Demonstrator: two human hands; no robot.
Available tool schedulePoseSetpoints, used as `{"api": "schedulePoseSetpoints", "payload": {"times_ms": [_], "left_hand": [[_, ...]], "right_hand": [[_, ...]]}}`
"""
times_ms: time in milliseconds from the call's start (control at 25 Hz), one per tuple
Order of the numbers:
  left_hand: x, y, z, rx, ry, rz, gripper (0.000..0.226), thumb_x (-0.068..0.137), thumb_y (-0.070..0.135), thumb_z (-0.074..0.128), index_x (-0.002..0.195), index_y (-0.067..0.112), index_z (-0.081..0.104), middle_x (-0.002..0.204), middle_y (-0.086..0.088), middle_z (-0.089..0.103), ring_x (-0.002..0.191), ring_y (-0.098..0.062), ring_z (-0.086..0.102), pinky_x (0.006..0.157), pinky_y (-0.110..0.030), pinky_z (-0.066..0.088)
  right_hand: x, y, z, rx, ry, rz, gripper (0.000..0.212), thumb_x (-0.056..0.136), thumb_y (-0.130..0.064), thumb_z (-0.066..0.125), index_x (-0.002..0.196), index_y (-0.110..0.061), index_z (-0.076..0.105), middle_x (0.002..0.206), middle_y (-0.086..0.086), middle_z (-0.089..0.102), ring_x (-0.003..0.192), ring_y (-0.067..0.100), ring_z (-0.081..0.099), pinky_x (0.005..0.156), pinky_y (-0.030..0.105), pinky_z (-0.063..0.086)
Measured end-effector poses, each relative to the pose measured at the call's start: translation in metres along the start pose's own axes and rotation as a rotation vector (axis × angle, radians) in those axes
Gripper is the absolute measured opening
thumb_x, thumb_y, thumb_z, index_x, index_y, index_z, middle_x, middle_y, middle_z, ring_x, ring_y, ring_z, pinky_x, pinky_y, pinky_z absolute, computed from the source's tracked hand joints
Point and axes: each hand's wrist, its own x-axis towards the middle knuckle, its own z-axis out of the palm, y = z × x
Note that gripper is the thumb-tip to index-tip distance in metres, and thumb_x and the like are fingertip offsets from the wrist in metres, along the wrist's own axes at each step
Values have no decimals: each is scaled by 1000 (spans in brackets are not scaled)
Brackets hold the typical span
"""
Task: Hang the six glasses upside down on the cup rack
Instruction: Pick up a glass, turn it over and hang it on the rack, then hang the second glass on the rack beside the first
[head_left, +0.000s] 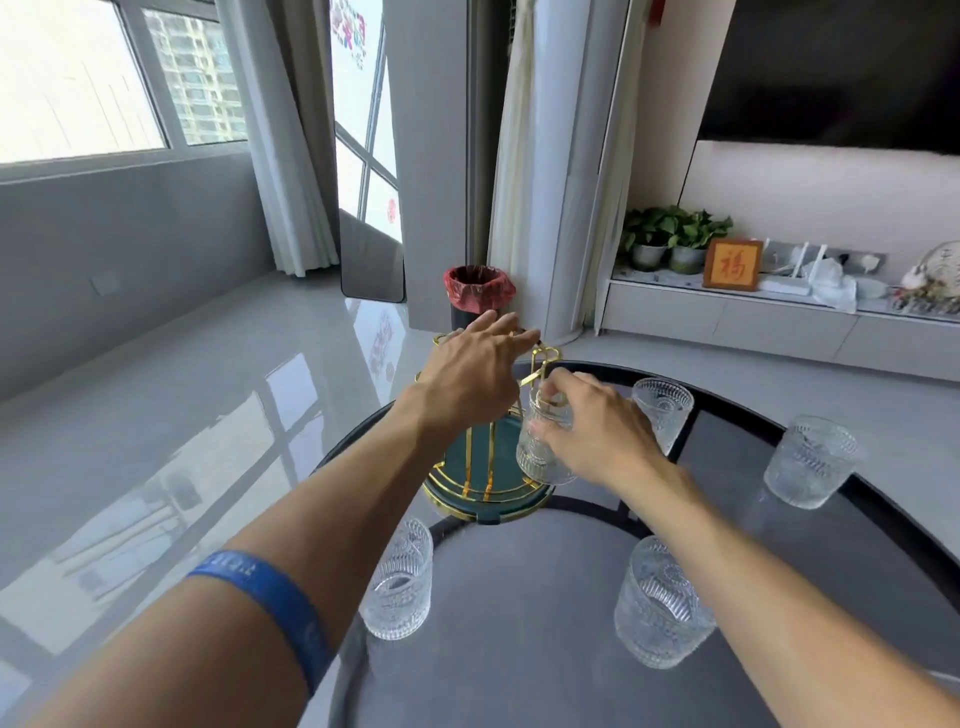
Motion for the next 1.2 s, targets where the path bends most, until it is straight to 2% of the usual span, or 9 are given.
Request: {"api": "schedulePoseSetpoints", "payload": {"times_ms": [320,440,520,680,760,880,960,1120,1200], "left_hand": [[-6,11,3,-141,-72,-123,79,82,10,53,154,26,25,166,-6,7,152,-25,-1,117,-60,5],[-43,17,-3,-332,128,-198,66,88,23,53,151,24,32,164,-5,19,150,-26,14,118,-61,9],[-87,17,1,-342,190,-209,66,86,43,49,149,26,37,160,-4,30,145,-29,27,116,-58,19],[-175,1,23,-140,-143,-357,93,71,74,57,151,40,25,164,-1,15,150,-27,14,116,-64,8],[-198,-4,29,-136,-241,-379,98,69,71,65,151,41,21,164,-3,16,148,-29,16,114,-58,21],[-213,-2,32,-117,-165,-388,84,72,57,72,144,42,32,146,-2,40,129,-26,40,101,-44,46],[-218,3,29,-248,-33,-456,75,67,53,77,132,41,44,130,0,50,117,-23,50,92,-39,51],[-221,16,12,-928,325,-548,63,55,46,89,106,41,53,111,9,58,98,-17,64,76,-35,57],[-219,30,3,-1042,410,-460,64,55,46,90,105,40,51,109,15,59,95,-15,65,74,-34,59]], "right_hand": [[-3,-5,-6,-20,-74,40,29,89,-36,62,115,-32,51,130,0,55,107,33,61,71,36,44],[-19,-4,-17,-45,-118,68,50,89,-34,62,136,-38,45,160,6,25,130,36,47,93,44,46],[-42,-4,-16,-25,-19,26,56,89,-31,62,141,-34,42,162,8,19,132,37,42,99,46,42],[-99,-20,1,40,71,-41,45,86,-21,63,130,-21,55,154,6,37,125,34,47,99,44,40],[-120,-36,10,88,78,-92,40,84,-19,66,124,-18,60,148,5,46,121,32,51,99,42,41],[-134,-59,16,323,88,-78,29,83,-16,66,112,-19,67,129,-2,60,112,19,58,91,23,44],[-140,-68,13,575,82,105,26,83,-19,66,108,-25,67,117,-9,64,97,13,65,77,11,46],[-154,-76,12,1094,-236,653,38,84,-50,65,114,-29,56,118,3,63,87,25,68,71,39,56],[-156,-84,11,1433,-359,702,45,81,-55,67,116,-30,56,116,13,66,85,33,71,74,45,57]]}}
